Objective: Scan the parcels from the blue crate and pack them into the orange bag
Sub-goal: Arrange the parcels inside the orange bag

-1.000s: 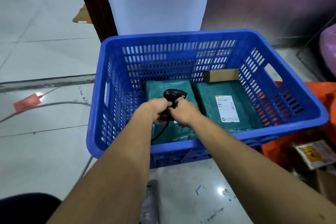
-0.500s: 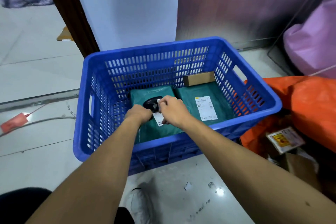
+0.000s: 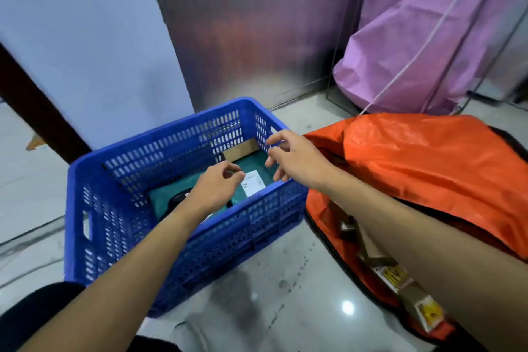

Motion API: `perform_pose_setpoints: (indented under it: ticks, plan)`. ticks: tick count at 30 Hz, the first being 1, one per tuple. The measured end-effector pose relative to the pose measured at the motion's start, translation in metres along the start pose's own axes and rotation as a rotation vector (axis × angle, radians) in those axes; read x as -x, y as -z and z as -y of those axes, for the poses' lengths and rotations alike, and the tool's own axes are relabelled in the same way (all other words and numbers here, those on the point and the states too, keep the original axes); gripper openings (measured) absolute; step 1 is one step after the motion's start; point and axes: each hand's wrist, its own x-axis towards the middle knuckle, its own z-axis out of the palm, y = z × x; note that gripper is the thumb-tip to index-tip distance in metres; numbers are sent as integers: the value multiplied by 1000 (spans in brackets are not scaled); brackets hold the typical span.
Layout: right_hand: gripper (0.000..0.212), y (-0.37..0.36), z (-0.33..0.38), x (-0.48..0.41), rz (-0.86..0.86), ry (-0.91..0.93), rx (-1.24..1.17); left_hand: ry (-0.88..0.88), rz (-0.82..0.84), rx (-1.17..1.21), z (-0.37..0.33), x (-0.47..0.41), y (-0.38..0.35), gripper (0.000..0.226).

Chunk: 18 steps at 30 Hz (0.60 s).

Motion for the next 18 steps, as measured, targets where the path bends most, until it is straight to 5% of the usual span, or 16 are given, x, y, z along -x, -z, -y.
perform_pose_setpoints:
  ticks: [13, 18]
  plan:
    - [15, 184, -68, 136, -143, -197, 87, -297, 306, -122, -175, 77, -69, 17]
    - [13, 216, -102, 152, -186, -327, 111, -494, 423, -577, -208, 62, -109, 19]
